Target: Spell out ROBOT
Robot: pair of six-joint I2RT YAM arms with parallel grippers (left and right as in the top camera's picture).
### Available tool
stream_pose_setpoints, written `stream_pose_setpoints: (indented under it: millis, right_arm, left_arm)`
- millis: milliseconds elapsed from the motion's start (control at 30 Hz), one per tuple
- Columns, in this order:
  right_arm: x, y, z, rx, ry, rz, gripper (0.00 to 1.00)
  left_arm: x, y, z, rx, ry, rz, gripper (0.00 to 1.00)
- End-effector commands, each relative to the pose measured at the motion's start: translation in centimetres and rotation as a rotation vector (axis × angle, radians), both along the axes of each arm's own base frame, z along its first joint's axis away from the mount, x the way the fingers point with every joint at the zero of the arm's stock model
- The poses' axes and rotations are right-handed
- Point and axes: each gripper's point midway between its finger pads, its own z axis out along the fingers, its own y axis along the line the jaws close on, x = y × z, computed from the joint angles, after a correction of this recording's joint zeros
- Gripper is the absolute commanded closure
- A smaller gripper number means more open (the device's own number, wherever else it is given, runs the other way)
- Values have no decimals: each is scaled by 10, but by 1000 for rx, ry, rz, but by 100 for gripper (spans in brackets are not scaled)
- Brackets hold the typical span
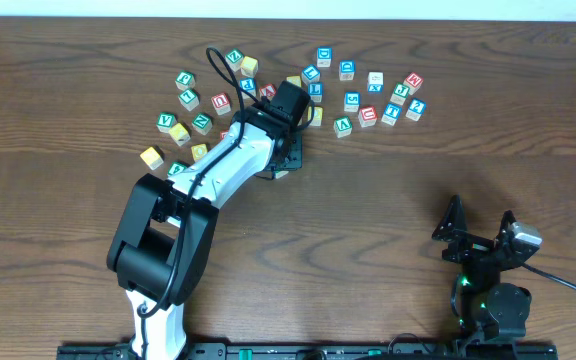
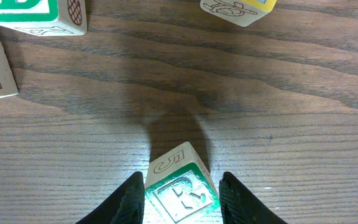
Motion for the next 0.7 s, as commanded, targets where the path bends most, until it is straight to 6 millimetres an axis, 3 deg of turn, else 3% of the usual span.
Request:
stream_pose_setpoints:
  millis: [0, 300, 667]
  right_arm:
    - [0, -3, -1, -14, 4, -11, 1]
    - [0, -3, -1, -14, 4, -11, 1]
    - [0, -3, -1, -14, 4, -11, 1]
  left_arm:
    - [-2, 6, -11, 27, 19, 10, 61]
    - [-4, 6, -10, 23, 29, 11, 61]
    - [-11, 10, -9, 1, 61, 151, 62]
